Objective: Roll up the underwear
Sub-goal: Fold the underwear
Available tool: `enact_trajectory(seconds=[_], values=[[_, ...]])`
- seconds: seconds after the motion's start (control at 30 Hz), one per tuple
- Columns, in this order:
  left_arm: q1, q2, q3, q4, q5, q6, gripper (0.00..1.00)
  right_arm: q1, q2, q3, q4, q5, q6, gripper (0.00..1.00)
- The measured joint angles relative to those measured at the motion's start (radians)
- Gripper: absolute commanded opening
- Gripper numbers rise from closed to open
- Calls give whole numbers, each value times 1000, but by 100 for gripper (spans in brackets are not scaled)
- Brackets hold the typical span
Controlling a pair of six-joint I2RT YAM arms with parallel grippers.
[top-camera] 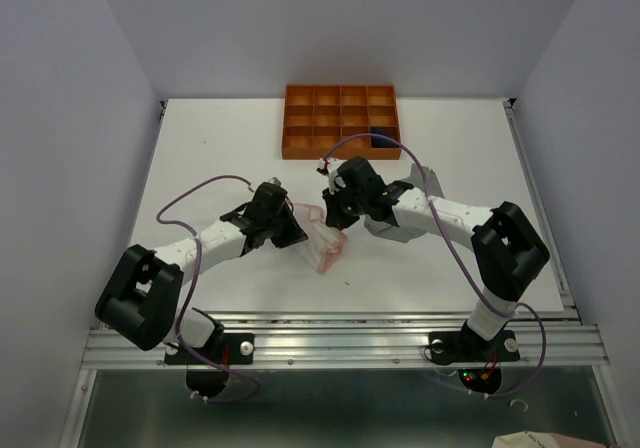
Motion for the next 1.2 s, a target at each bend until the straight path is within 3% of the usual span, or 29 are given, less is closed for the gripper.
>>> enact_trajectory(seconds=[0.17,0.4,1.2], values=[[-8,47,9,66,33,7,0,3,0,0,0,1,0,1],[-19,175,43,73,53,29,0,3,0,0,0,3,-1,1],[-73,268,125,66,59,36,0,3,0,0,0,-10,0,1]])
